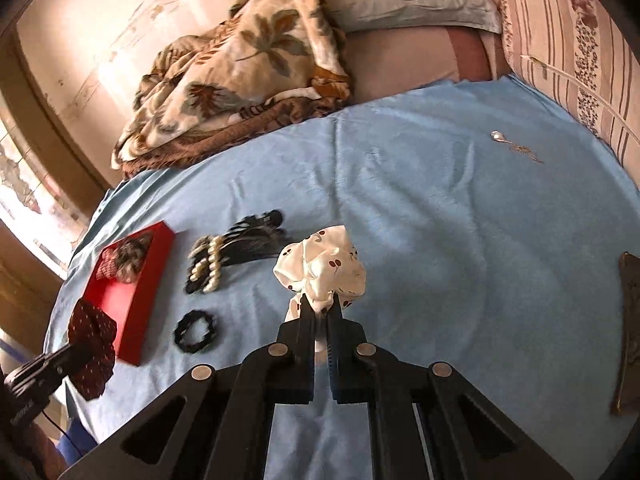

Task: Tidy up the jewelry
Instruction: 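Carry both scrunchies into the red tray and open both tools to release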

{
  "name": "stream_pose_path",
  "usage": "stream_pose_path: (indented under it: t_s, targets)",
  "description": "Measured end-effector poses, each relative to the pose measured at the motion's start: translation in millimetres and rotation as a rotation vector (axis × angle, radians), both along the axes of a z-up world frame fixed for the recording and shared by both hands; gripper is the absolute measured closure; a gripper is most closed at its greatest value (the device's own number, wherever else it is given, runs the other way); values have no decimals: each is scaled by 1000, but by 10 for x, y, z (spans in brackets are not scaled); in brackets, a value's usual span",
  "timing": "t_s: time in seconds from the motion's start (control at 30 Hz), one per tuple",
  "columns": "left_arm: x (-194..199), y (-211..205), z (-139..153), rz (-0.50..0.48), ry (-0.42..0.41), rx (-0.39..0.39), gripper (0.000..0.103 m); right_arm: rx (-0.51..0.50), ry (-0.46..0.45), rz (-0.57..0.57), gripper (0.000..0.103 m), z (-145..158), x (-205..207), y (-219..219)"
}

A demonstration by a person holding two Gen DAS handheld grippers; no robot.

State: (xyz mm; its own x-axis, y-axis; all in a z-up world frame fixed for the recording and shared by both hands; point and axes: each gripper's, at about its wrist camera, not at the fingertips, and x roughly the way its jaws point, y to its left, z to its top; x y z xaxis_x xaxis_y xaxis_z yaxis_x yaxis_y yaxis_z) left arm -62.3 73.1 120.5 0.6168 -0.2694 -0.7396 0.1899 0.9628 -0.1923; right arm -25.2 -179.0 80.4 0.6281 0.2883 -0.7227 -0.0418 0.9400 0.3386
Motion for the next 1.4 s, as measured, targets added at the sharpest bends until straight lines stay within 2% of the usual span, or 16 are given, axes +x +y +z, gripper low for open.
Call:
stream_pose_path:
  t_s: [0.1,0.3,0.47,1.0,1.13,1.4]
  targets:
    - [-59,111,10,36,-4,12,97,-3,-9,27,97,53,-102,129]
    - [-124,335,10,123,-23,98,97,-22,-22,85,97,167,-244,412]
    - [-138,541,-18,180,-25,137,97,-40,-37,145,97,258,-319,702]
    - [224,1350,-249,323,-29,230,97,-80,-29,331,97,339,-217,1937]
    - [314,1573,-308,358,-27,234,97,-88,-22,369,97,307,-127,2278]
    - [401,1932,-475,412,12,193,96,-64,17,411,97,177,59,2737]
